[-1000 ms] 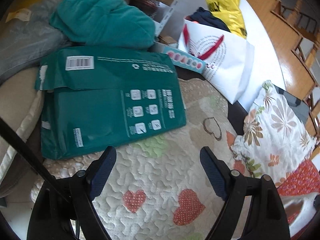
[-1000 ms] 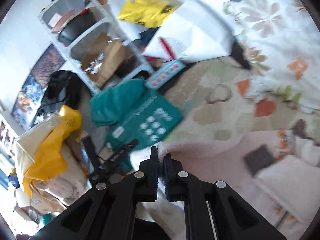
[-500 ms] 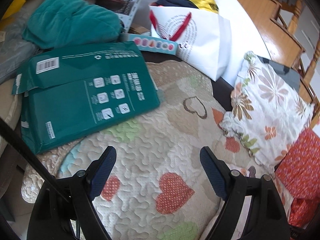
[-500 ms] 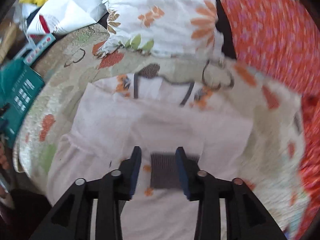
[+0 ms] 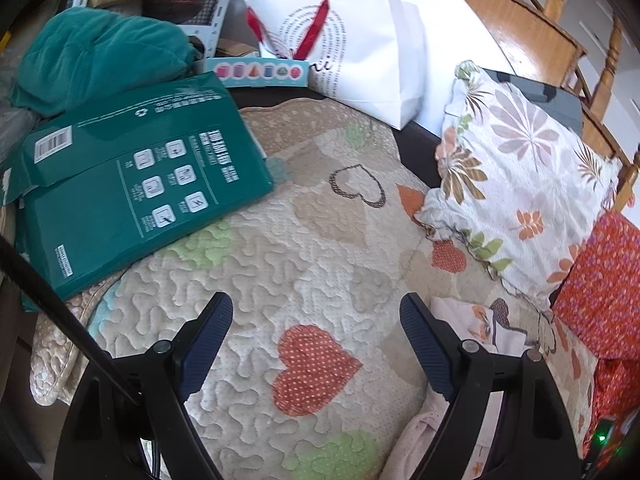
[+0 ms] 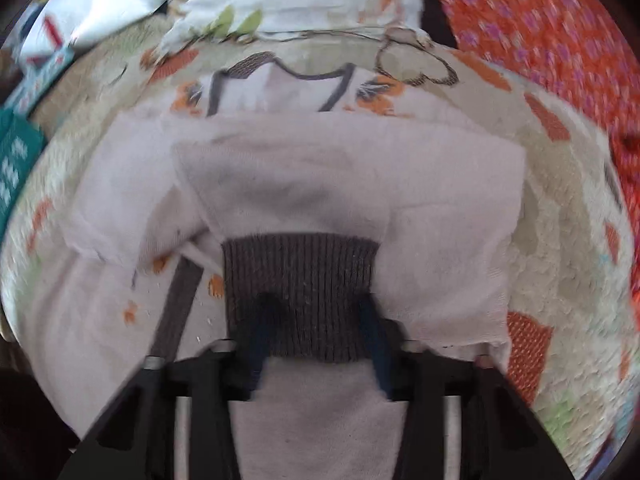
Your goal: Fold small clothes
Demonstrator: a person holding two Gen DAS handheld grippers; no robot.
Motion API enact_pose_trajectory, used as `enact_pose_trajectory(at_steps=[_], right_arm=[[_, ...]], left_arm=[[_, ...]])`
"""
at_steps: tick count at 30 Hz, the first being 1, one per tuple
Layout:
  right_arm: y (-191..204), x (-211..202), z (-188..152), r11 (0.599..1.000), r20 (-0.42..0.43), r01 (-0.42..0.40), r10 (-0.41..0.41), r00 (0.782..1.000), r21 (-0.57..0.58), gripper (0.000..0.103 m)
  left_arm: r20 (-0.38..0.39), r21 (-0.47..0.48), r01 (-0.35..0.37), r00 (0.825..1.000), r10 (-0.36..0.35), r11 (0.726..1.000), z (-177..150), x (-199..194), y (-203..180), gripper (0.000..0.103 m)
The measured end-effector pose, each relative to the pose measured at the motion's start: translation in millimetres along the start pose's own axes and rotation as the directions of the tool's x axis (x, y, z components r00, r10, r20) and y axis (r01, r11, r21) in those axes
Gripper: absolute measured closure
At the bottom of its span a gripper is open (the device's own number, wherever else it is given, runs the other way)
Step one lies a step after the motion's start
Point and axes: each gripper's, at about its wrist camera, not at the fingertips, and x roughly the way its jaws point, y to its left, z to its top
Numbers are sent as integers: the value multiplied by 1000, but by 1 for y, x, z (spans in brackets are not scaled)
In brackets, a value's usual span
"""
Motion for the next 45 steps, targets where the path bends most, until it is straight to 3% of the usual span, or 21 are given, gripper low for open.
enact_pose_trajectory(at_steps=[2, 5, 8, 11, 13, 14, 15, 17, 18, 25, 29, 33, 35, 38, 40, 41, 42, 43, 44, 45], right_arm=[[-4, -25, 3, 1000, 37, -21, 21, 999, -11, 97], [-17, -64, 12, 999, 103, 21, -17, 995, -34, 97], [-44, -82, 21, 993, 127, 120, -119, 985, -4, 96], [-77, -62, 24, 959, 24, 281, -282, 959, 20, 89], [-96, -44, 16, 915, -47, 403, -401, 915, 35, 85], [-105, -40, 10, 913, -57, 404, -401, 914, 58, 85], [-109, -41, 4, 926, -48, 367, -364, 930, 88, 84], [-115, -47, -9, 951, 0, 263, -267, 964, 164, 67], [-114, -49, -12, 954, 19, 243, -250, 968, 178, 63], [-98, -57, -43, 964, 126, 180, -207, 970, 198, 60], [-104, -56, -79, 955, 145, 127, -170, 975, 267, 59], [-117, -57, -107, 941, 170, 89, -151, 974, 327, 55], [-129, -57, -114, 923, 161, 63, -133, 978, 380, 54], [-143, -61, -120, 895, 185, -4, -88, 979, 447, 54], [-148, -65, -121, 883, 205, -23, -83, 975, 469, 53], [-149, -67, -121, 879, 211, -23, -88, 973, 476, 53], [-149, -67, -121, 878, 212, -22, -91, 973, 478, 53], [-149, -66, -120, 879, 211, -21, -91, 973, 477, 53], [-149, -65, -119, 882, 207, -16, -93, 974, 472, 53], [-149, -63, -119, 883, 201, -8, -98, 975, 468, 53]], left_arm=[[3, 19, 2, 1000, -2, 1000, -2, 0, -5, 18], [-14, 43, 12, 1000, -11, 999, -4, 4, -13, 18], [-39, 50, 28, 999, -26, 998, -8, 9, -20, 18], [-57, 63, 43, 998, -40, 997, -13, 13, -29, 18], [-64, 82, 46, 997, -41, 996, -16, 14, -34, 18], [-71, 95, 49, 997, -43, 994, -18, 16, -37, 18], [-81, 112, 51, 996, -43, 992, -21, 18, -40, 18], [-111, 140, 56, 993, -41, 989, -25, 25, -46, 18], [-135, 150, 61, 990, -41, 987, -28, 30, -49, 18], [-268, 204, 119, 961, -61, 972, -56, 57, -73, 18], [-373, 250, 190, 924, -87, 949, -84, 73, -87, 18], [-450, 287, 229, 890, -80, 930, -111, 88, -102, 26], [-445, 325, 228, 893, -64, 918, -119, 92, -112, 26], [-375, 465, 201, 927, -14, 862, -126, 95, -140, 26], [-346, 515, 184, 938, 6, 837, -126, 101, -153, 26], [-341, 526, 182, 940, 10, 831, -126, 107, -160, 29], [-359, 517, 199, 933, 0, 833, -125, 112, -163, 52], [-406, 492, 240, 914, -23, 837, -124, 119, -165, 70], [-434, 469, 261, 900, -38, 843, -122, 121, -164, 79], [-424, 460, 249, 905, -36, 852, -118, 120, -165, 93]])
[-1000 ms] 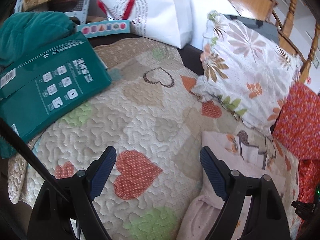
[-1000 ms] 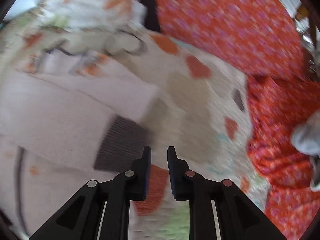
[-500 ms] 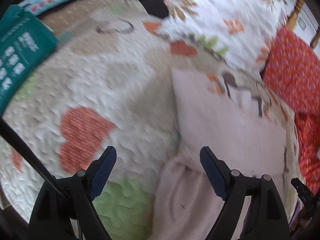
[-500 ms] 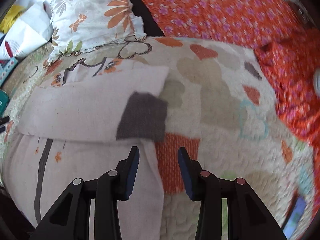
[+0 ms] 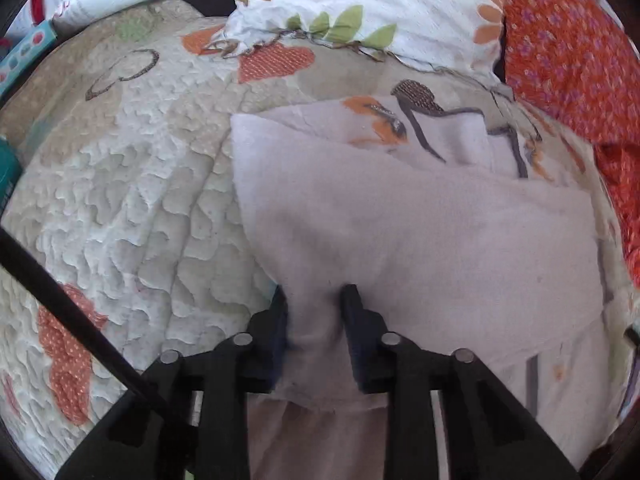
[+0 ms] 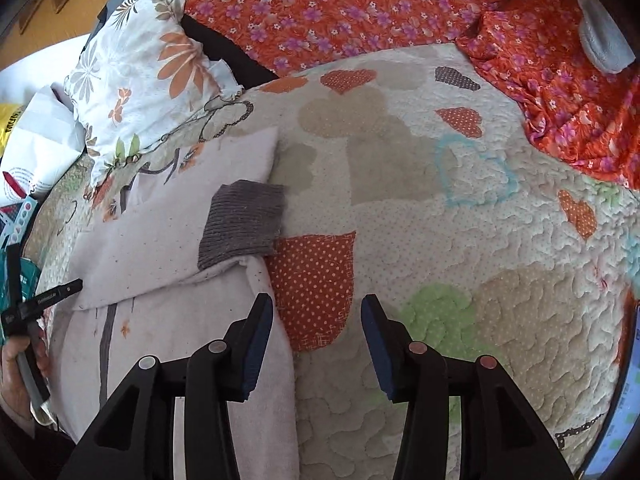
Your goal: Fold small clothes
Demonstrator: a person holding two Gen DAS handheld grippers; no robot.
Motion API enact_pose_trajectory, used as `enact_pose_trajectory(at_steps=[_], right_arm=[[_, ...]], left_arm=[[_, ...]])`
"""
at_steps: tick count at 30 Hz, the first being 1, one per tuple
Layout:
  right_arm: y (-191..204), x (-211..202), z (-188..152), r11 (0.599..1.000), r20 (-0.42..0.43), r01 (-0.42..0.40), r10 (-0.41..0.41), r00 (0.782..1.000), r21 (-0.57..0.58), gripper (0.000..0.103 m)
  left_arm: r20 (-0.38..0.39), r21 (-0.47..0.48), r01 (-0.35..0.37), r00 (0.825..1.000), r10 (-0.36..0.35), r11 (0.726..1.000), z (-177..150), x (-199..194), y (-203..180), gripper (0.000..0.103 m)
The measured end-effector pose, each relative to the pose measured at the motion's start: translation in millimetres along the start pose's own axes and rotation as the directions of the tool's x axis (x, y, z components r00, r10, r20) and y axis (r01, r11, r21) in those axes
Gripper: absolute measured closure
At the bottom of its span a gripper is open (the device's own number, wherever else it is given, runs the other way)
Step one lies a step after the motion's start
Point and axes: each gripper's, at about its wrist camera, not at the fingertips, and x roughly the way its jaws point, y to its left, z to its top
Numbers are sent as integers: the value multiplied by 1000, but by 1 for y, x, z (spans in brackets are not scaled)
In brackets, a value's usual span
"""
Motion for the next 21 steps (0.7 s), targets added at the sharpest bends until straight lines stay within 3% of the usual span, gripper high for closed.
enact_pose_trajectory(at_steps=[1, 6, 10, 13, 18, 21], right_arm=[[0, 2, 0, 1000, -4, 6, -6, 1000, -5, 53], [-4, 10, 6, 1000, -9, 21, -21, 1000, -6, 53], [-6, 18, 9, 1000, -34, 2, -1, 999, 23, 53], [-7, 24, 9, 998, -59, -32, 35, 998, 48, 53], [-2, 23, 4, 997, -66, -58, 61, 996, 45, 53], [-4, 28, -2, 988, -100, -123, 132, 986, 96, 50]], left_arm=[[11, -1, -2, 1000, 2, 1000, 3, -5, 1, 98], [50, -86, -7, 999, 11, 996, 10, -18, 28, 98], [17, -130, -11, 1000, 13, 992, 10, -5, 44, 96], [15, -116, -38, 999, 40, 992, 5, -3, 42, 84], [72, -139, -22, 997, 33, 990, -12, -30, 49, 48], [63, -166, 11, 998, 0, 986, -29, -37, 59, 44]])
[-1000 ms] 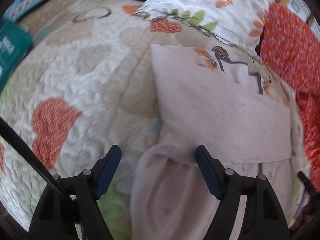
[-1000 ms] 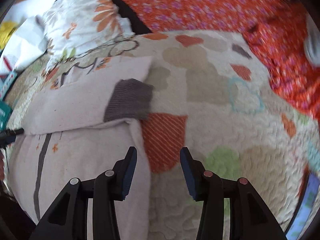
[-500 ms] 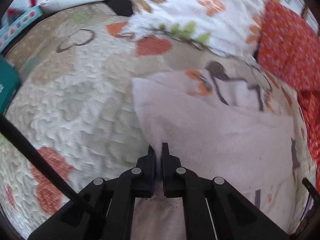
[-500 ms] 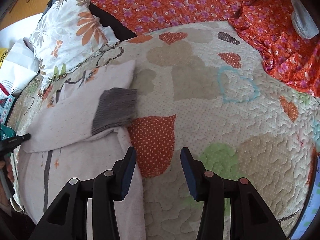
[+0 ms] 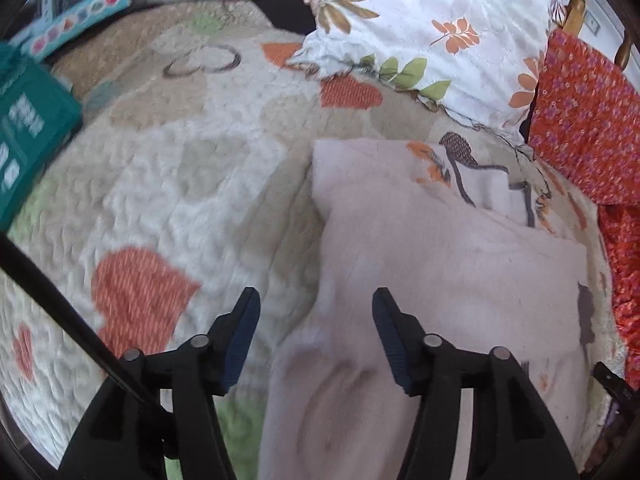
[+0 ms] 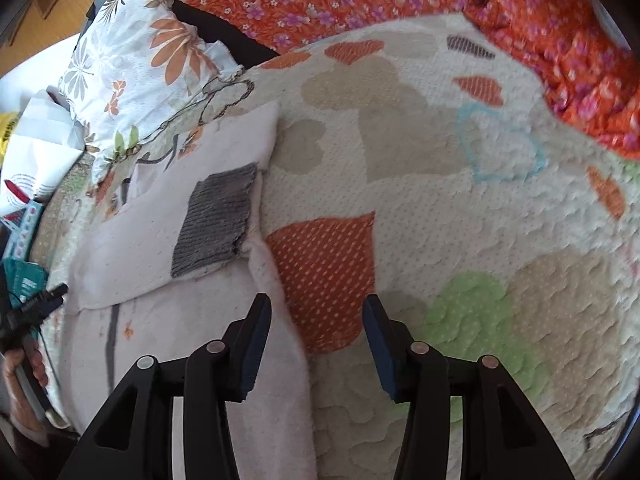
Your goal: Fold small clothes
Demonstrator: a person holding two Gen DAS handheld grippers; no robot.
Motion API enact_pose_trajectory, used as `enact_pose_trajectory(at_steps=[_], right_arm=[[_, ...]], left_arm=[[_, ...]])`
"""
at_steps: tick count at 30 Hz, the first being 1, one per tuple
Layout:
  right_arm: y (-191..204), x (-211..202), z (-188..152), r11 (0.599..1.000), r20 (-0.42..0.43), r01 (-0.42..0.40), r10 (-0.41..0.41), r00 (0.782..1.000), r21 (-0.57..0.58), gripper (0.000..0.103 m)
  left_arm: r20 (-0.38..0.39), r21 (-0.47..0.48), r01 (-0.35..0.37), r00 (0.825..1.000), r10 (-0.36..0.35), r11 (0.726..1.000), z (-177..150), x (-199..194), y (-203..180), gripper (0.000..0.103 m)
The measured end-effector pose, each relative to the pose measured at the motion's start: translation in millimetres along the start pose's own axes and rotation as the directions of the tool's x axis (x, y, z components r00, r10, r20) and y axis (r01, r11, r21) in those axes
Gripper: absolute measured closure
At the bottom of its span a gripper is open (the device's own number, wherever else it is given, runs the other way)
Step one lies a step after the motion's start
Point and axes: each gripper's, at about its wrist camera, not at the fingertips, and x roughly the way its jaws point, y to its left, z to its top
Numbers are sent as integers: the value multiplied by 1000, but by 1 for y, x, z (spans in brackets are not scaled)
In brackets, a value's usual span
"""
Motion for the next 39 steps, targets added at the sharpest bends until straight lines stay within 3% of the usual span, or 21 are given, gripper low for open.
enact_pose_trajectory(at_steps=[3, 7, 9, 14, 16, 19, 22, 28, 35, 39], right_arm=[[-6, 6, -8, 996, -24, -64, 65, 998, 67, 49], [-9, 2, -18, 981, -32, -144, 149, 988, 129, 49], [-12, 1, -27, 963, -46, -203, 214, 976, 178, 49], [-6, -8, -61, 939, -53, -278, 294, 954, 204, 48], [-4, -15, -78, 934, -41, -295, 309, 950, 201, 48], [-4, -23, -106, 907, -44, -354, 373, 927, 228, 49], [-9, -28, -132, 873, -47, -404, 432, 901, 272, 49], [-14, -36, -169, 838, -58, -443, 484, 873, 318, 49], [-10, -39, -193, 841, -87, -442, 489, 868, 311, 49], [2, -37, -207, 866, -124, -411, 459, 880, 285, 51]], left_arm=[[-65, -50, 80, 994, -83, 996, -19, 4, 16, 45], [-50, -40, 177, 983, -179, 983, -42, -8, 19, 45], [-74, -35, 237, 968, -239, 971, -58, -16, 18, 45], [-126, -116, 379, 911, -393, 918, -103, -36, 24, 47], [-123, -123, 390, 906, -404, 913, -123, -45, 28, 49], [-147, -135, 409, 893, -426, 902, -152, -53, 27, 50], [-159, -141, 402, 893, -422, 905, -176, -59, 27, 50], [-171, -193, 391, 890, -423, 900, -210, -67, 36, 50], [-230, -207, 358, 887, -401, 910, -233, -60, 33, 50], [-255, -198, 334, 890, -377, 922, -242, -57, 26, 52]])
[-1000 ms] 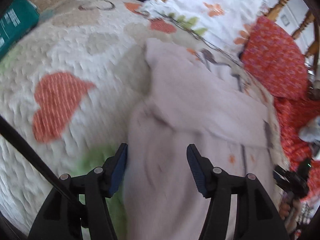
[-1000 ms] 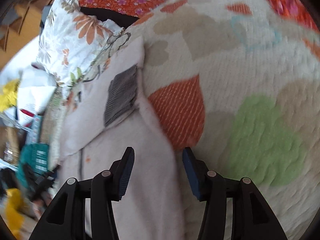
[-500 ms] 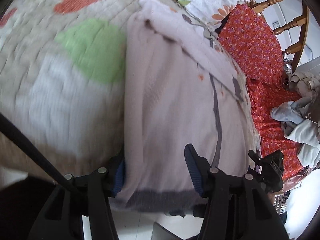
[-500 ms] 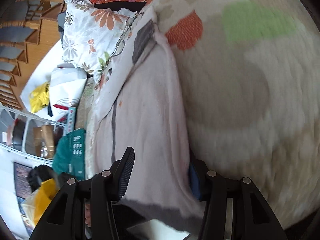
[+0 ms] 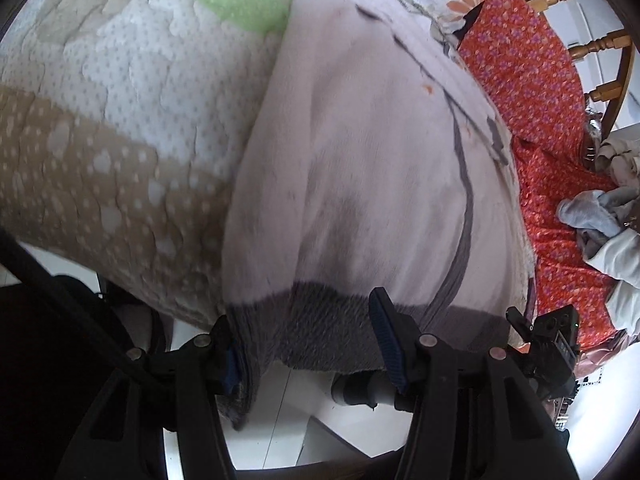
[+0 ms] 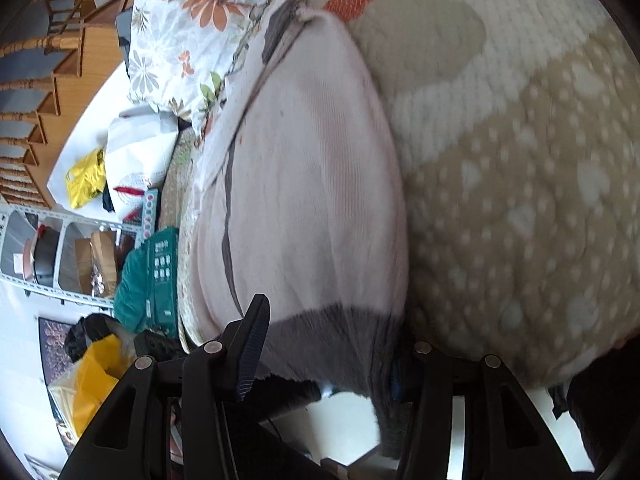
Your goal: Fold small clothes
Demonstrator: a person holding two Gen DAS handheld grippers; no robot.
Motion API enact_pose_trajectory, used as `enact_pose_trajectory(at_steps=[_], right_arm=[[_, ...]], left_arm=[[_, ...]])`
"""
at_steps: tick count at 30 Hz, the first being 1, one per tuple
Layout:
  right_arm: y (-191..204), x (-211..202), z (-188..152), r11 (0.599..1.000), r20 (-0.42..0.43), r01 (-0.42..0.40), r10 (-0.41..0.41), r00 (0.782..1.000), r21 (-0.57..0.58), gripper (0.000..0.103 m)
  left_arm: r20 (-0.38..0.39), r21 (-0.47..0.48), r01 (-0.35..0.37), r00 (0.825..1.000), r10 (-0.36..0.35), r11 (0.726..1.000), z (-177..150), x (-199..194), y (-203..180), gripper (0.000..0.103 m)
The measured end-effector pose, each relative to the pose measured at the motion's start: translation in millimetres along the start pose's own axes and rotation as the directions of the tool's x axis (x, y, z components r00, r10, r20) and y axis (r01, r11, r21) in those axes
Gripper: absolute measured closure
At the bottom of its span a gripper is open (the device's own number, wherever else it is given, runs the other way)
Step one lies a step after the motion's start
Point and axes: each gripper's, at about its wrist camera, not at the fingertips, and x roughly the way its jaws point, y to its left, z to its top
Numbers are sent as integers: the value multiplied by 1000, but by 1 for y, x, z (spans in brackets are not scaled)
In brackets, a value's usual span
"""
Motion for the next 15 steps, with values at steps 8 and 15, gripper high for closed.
enact_pose_trajectory(at_steps=[8, 15], right_arm=[[18, -5, -10, 984, 52, 129, -123, 991, -120, 98], [27, -48, -44, 985, 21, 11, -7, 1000, -171, 99]], left_arm=[[98, -63, -21, 995, 27, 998, 3, -29, 11, 98], [220, 24, 24, 975, -29, 999, -32, -100, -4, 100]])
